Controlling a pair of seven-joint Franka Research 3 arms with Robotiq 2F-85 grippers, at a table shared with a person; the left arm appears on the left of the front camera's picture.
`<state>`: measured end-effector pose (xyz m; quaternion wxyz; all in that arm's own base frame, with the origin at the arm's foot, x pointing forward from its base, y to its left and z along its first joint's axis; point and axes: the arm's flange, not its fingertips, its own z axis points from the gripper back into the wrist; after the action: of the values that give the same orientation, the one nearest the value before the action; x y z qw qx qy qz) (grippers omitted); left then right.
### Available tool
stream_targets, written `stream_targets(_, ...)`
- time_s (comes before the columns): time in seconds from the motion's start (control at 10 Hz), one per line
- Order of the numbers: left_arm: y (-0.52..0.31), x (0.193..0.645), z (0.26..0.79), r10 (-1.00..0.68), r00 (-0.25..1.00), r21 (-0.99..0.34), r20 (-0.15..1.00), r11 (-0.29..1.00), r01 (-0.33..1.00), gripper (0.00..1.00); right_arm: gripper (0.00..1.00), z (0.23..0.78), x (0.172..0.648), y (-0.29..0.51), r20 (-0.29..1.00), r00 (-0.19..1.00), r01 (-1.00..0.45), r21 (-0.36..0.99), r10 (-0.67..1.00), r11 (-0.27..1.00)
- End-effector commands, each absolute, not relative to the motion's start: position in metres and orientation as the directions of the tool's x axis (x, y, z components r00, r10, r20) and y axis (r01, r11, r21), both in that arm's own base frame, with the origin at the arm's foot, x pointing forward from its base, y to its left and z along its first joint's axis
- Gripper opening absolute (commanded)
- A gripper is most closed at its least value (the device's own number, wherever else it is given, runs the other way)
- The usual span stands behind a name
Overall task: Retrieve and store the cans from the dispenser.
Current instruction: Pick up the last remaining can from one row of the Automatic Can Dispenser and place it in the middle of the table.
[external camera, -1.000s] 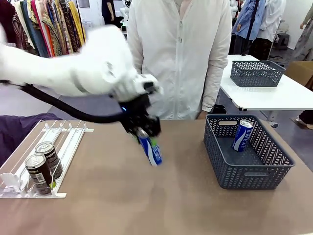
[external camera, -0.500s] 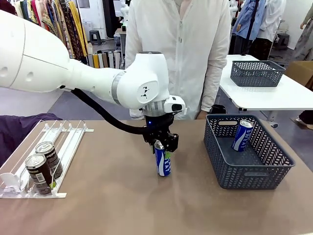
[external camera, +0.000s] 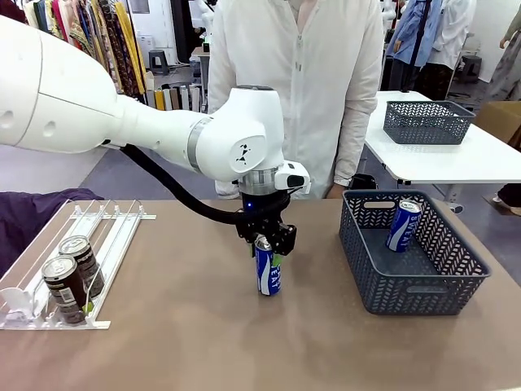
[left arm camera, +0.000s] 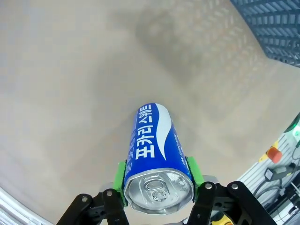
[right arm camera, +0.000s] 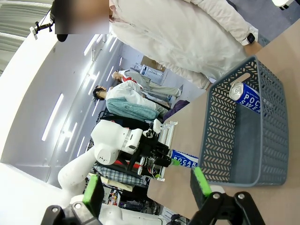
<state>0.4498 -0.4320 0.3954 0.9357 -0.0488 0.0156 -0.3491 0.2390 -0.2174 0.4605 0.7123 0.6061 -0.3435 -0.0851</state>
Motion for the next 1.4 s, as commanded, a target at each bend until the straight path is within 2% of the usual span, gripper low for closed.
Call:
stream_targets(0.0,-0.429,0.446,0.399,-0.641,0.767,-0.057,0.023,0.765,0.641,1.0,1.0,0.464,0.242,-0.217,0.401,0.731,-0.319,0.916,-0.552,0.242)
stream_targets(0.2,-0.419,0.441,0.416,-0.633,0.771,-0.077,0.071,0.767,0.637,1.0,1.0,0.464,0.242,-0.217,0.401,0.731,-0.319,0.916,-0.552,0.242)
stream_targets(0.4,-0.386,0.428,0.466,-0.616,0.769,-0.136,0.17,0.758,0.638,1.0,1.0,0.464,0.242,-0.217,0.401,0.731,-0.319,0.916,-0.552,0.242)
stream_targets(0.7,-0.272,0.421,0.541,-0.56,0.781,-0.446,0.277,0.644,0.621,1.0,1.0,0.464,0.242,-0.217,0.401,0.731,-0.319,0.916,-0.552,0.242)
stream_targets(0.9,-0.169,0.424,0.555,-0.38,0.854,-0.643,0.355,0.564,0.518,1.0,1.0,0.464,0.242,-0.217,0.401,0.731,-0.319,0.916,-0.552,0.242)
stream_targets(1.0,-0.11,0.423,0.552,-0.27,0.879,-0.74,0.392,0.475,0.476,1.0,1.0,0.464,0.242,-0.217,0.401,0.731,-0.319,0.916,-0.552,0.242)
stream_targets(1.3,0.035,0.384,0.505,0.152,0.905,-0.893,0.398,0.287,0.345,1.0,1.0,0.464,0.242,-0.217,0.401,0.731,-0.319,0.916,-0.552,0.242)
